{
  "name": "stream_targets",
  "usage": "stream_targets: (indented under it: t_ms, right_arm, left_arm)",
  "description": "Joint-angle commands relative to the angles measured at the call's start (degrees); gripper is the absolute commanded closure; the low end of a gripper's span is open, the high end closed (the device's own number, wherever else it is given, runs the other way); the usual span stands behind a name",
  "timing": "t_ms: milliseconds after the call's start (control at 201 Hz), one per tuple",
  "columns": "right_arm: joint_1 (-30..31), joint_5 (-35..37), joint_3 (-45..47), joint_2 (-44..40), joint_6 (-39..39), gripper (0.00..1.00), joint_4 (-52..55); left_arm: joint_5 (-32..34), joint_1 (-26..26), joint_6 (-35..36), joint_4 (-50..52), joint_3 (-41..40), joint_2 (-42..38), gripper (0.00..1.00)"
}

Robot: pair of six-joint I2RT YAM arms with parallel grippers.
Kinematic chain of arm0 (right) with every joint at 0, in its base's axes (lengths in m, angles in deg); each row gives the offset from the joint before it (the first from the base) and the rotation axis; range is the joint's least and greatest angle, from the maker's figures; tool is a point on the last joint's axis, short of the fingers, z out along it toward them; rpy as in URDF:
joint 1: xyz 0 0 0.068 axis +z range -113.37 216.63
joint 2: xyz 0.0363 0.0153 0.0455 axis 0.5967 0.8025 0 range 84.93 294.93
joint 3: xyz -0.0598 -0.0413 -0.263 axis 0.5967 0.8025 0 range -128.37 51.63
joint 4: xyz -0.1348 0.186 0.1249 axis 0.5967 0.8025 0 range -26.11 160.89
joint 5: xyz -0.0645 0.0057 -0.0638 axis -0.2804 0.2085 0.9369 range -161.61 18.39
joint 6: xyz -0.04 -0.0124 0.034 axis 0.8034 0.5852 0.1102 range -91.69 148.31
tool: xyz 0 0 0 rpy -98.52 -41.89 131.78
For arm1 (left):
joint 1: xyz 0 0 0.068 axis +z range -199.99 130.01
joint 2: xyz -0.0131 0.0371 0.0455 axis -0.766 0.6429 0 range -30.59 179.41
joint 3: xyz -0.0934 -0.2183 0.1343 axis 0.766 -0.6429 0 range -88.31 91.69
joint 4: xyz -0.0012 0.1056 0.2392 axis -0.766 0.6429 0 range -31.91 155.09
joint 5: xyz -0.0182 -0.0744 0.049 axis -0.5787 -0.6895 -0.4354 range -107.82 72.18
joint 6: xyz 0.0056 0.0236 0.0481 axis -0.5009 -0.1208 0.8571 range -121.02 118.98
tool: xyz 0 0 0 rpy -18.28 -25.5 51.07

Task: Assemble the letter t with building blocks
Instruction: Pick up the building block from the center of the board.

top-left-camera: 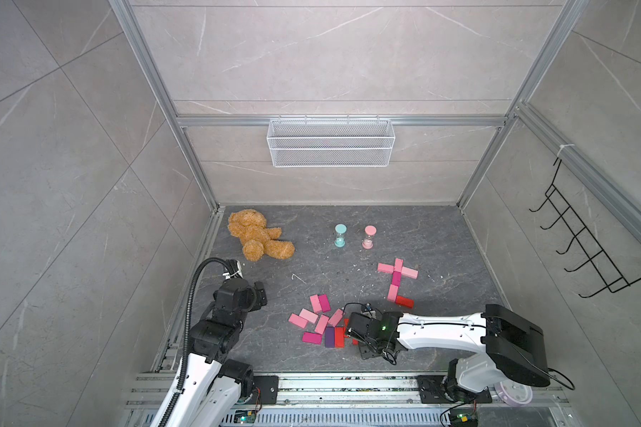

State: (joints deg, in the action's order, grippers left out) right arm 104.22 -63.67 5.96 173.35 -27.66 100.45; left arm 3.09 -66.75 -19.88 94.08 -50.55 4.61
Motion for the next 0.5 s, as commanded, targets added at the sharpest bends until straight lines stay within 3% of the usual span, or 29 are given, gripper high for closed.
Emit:
stream_targets:
  t_ms: [0, 269, 493]
  right_arm:
    - [-0.5, 2.4, 0.4, 2.7, -1.3, 0.51, -1.0]
    - [-2.0, 2.5, 0.2, 1.6, -0.9, 0.79, 0.3]
    - [-6.1, 3.8, -4.5, -2.1, 5.0, 0.81, 6.2]
  left_arm:
    - [0.4, -0.2, 0.1, 0.0, 1.7, -0.1, 0.12]
    - [0.5, -0.1, 0.1, 0.0, 1.7, 0.0, 0.11]
    - [0.7, -0.1, 0.1, 0.3, 1.7, -0.5, 0.11]
